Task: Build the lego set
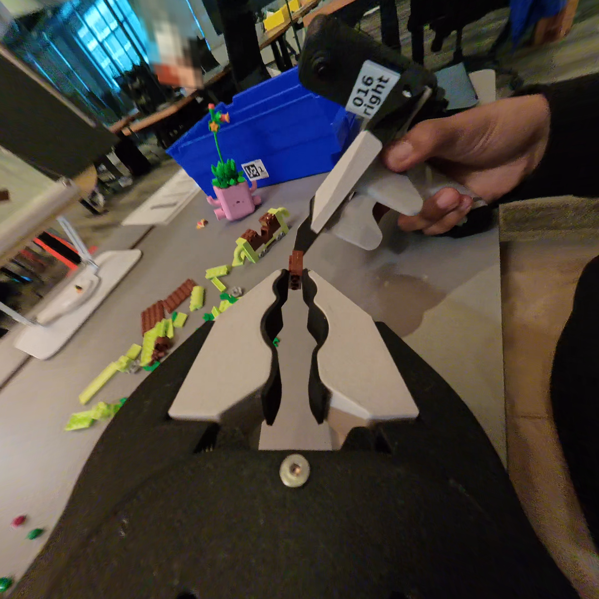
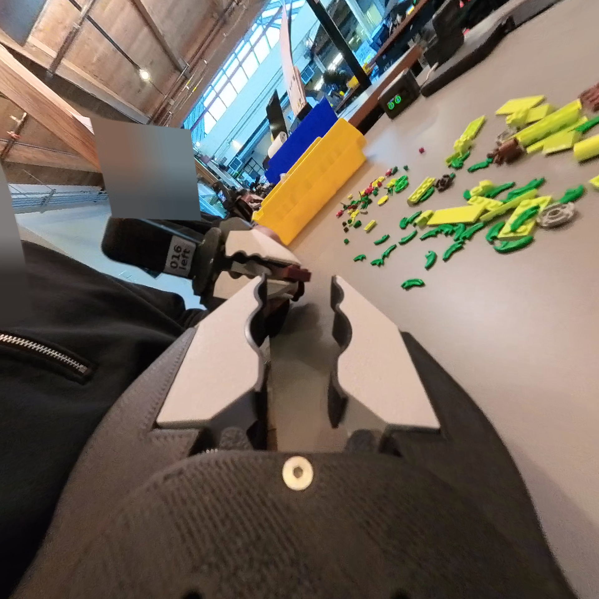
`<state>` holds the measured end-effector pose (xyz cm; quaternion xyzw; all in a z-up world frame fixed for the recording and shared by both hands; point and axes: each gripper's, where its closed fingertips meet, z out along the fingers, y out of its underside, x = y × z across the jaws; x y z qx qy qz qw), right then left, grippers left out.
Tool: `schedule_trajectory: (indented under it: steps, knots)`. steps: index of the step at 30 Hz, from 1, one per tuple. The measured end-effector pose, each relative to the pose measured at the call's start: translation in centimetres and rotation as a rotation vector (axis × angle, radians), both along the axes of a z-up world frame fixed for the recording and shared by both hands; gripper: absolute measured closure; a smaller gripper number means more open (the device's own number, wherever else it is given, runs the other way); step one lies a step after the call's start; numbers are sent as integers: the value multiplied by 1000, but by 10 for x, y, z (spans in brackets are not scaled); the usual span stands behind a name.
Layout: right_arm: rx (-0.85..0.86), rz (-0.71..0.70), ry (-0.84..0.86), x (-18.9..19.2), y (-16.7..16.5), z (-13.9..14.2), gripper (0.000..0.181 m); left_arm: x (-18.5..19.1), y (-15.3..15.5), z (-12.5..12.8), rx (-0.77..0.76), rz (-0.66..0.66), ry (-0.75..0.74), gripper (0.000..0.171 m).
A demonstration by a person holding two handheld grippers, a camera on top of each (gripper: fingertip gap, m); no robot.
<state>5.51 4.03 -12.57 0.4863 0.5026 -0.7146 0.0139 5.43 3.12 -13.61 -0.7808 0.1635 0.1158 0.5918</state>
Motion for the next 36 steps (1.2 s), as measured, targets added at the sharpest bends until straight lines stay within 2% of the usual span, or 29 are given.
schedule_trajectory:
  steps: [4,6,7,8,12,14,16,20,26,29,31,33,36]
  knots:
    - [-25,38,-73,-2,-4,-7,123,9,2,-2,3,-17,97,164]
    - [-44,76,-77,1,-9,-7,139,11,3,-7,-16,-25,94,164]
    - [-47,92,-77,2,-10,-7,156,11,3,-8,-19,-25,92,164]
    - [-40,96,-84,2,-10,-8,165,10,3,-8,-18,-24,88,164]
    - [18,103,-95,2,-9,-13,168,10,3,-12,-40,-30,39,161]
    - [102,87,-103,1,-5,-20,167,7,2,-20,-83,-35,19,139]
    - [256,70,-138,0,-1,-35,167,5,0,-23,-103,-47,-45,126]
    - [621,44,-214,-1,12,-70,167,-5,-1,-17,-100,-38,-190,126]
    - [749,112,-200,3,9,-82,167,-14,-3,-11,-76,-27,-291,128]
    - [806,120,-174,5,12,-83,167,-15,-3,-10,-74,-30,-318,128]
    - [818,126,-147,5,13,-80,158,-16,-3,-10,-74,-33,-333,128]
    - [790,120,-106,5,13,-73,146,-16,-3,-10,-75,-35,-344,128]
    - [697,45,-22,-1,23,-52,143,-17,-2,-11,-88,-34,-355,129]
